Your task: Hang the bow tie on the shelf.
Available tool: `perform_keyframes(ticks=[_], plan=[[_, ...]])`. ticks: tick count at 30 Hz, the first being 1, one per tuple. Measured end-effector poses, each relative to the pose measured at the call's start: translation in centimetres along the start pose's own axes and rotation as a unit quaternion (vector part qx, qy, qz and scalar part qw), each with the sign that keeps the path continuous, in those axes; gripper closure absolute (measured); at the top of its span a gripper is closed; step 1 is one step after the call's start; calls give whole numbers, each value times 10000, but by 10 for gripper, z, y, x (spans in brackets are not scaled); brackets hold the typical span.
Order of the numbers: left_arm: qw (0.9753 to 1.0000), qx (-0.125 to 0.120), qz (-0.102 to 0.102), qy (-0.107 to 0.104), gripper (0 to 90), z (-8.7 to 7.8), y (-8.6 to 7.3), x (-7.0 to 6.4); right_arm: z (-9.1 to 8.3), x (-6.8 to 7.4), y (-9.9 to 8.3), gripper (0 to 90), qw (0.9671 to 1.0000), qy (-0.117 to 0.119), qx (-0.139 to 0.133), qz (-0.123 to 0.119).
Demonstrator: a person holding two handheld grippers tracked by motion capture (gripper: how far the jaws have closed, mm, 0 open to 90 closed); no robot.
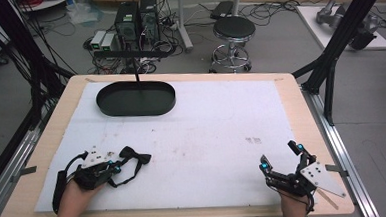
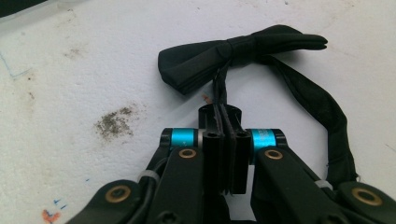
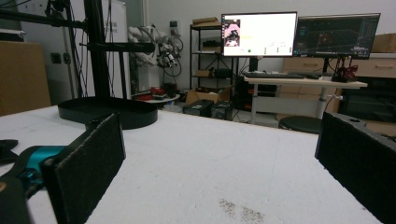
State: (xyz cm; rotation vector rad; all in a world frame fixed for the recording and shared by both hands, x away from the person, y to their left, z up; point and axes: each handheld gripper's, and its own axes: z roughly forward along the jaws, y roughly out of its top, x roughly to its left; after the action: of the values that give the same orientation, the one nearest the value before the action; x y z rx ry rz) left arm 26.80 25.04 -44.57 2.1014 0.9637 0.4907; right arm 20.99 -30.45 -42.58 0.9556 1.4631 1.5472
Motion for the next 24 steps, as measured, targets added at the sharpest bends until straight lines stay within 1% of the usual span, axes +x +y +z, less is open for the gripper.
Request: perform_keyframes(ticks=[3, 4, 5, 8, 10, 11, 12, 14, 15, 16, 17, 18, 20, 21, 23, 24], plan=[[10000, -4, 30, 12, 881, 0, 0, -1, 0, 1, 0, 6, 10000, 6, 24, 9], [10000, -50, 33, 10, 882, -1, 0, -2, 0, 1, 0, 6, 10000, 4, 27, 4], [9999, -99, 87, 25, 882, -2, 1, -2, 0, 1, 0, 6, 10000, 6, 29, 5], [9988, -417, 209, 118, 883, -7, 2, -4, 0, 0, -1, 6, 10000, 2, 30, 4], [9966, -709, 322, 262, 883, -11, 3, -6, 1, 0, -1, 6, 10000, 2, 29, -1], [9952, -841, 384, 334, 883, -13, 4, -7, 1, 1, -1, 6, 10000, -1, 28, -3], [9932, -1007, 427, 406, 883, -16, 4, -7, 1, 1, -1, 6, 10000, 12, 43, 16], [9884, -1325, 485, 557, 883, -21, 6, -8, 1, 1, -1, 6, 10000, 13, 39, -11], [9846, -1516, 531, 686, 883, -24, 7, -9, 1, 0, -1, 6, 10000, 18, 31, -22], [9815, -1660, 569, 768, 883, -27, 8, -10, 1, 1, -2, 6, 10000, 12, 34, -13], [9754, -1889, 651, 935, 883, -32, 9, -11, 2, 1, -2, 6, 10000, 17, 36, -13], [9754, -1889, 651, 935, 883, -32, 9, -11, 2, 1, -2, 6, 10000, 17, 36, -13], [9663, -2194, 696, 1151, 884, -38, 11, -13, 2, 1, -2, 6, 10000, 22, 65, 4], [9629, -2296, 721, 1225, 884, -40, 12, -14, 2, 1, -2, 6, 10000, 22, 65, 4], [9510, -2621, 744, 1461, 885, -47, 14, -16, 2, 1, -2, 6, 10000, 26, 63, -20], [9458, -2757, 735, 1549, 885, -50, 15, -16, 2, 1, -2, 6, 10000, 26, 63, -20]])
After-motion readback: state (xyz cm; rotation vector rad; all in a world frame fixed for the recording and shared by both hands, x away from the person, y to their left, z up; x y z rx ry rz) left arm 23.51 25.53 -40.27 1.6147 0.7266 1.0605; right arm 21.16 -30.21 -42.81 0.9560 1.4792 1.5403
